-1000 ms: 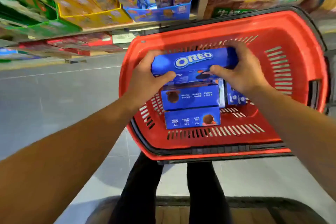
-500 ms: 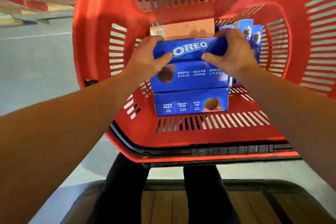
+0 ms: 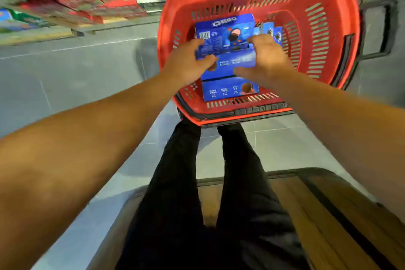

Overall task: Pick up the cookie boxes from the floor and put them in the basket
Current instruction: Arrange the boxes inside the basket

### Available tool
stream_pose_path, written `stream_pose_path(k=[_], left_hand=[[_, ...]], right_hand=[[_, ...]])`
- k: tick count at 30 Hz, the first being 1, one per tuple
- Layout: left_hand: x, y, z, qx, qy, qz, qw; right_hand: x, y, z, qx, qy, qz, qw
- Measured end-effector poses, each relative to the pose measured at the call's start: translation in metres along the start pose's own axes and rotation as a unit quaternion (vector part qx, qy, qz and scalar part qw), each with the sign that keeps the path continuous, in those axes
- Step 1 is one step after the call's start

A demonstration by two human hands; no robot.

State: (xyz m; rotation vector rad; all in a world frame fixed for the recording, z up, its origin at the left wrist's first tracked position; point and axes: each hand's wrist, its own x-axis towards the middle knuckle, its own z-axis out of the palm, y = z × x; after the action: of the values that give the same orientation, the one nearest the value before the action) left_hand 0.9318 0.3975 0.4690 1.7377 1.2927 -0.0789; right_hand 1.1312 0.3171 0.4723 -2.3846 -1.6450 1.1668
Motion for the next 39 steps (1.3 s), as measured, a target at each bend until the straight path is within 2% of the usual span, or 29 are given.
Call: stream_pose_path(k=[3,6,10,14,18,22,29,36,39], left_hand=[[-0.069,0.024,-0.04,-0.016,0.006,0.01,1.0],[-0.121,0.037,-0.066,0.011,0.003,-0.021,1.0],[-0.193,0.043,-0.096,0.014,0.088,-0.041,0.995],[-0.259,0.025,-0.102,-0.006,0.156,-0.123,0.98],[-0.32,-0.002,-0.104,-0.034,0.213,-0.196,0.956],[-0.379,-0.032,-0.1,-0.1,0.302,-0.265,0.91],[-0.478,-0.103,-0.108,-0.166,0.423,-0.352,0.818],[-0.57,-0.204,-0.131,-0.226,0.471,-0.41,0.748],[-0.617,-0.249,-0.141,-0.24,0.485,-0.44,0.716]], right_hand=[[-0.055,-0.048,-0.027,-0.009,0.0,-0.019,1.0],[-0.094,-0.082,-0.041,-0.034,-0.012,-0.04,0.999],[-0.134,-0.128,-0.057,-0.092,-0.013,-0.139,0.986],[-0.156,-0.173,-0.063,-0.17,-0.016,-0.24,0.956],[-0.175,-0.228,-0.061,-0.245,-0.026,-0.338,0.908],[-0.19,-0.287,-0.036,-0.3,-0.049,-0.434,0.848],[-0.227,-0.416,0.047,-0.347,-0.111,-0.533,0.764],[-0.277,-0.537,0.15,-0.391,-0.133,-0.591,0.693],[-0.309,-0.596,0.198,-0.41,-0.147,-0.595,0.676]])
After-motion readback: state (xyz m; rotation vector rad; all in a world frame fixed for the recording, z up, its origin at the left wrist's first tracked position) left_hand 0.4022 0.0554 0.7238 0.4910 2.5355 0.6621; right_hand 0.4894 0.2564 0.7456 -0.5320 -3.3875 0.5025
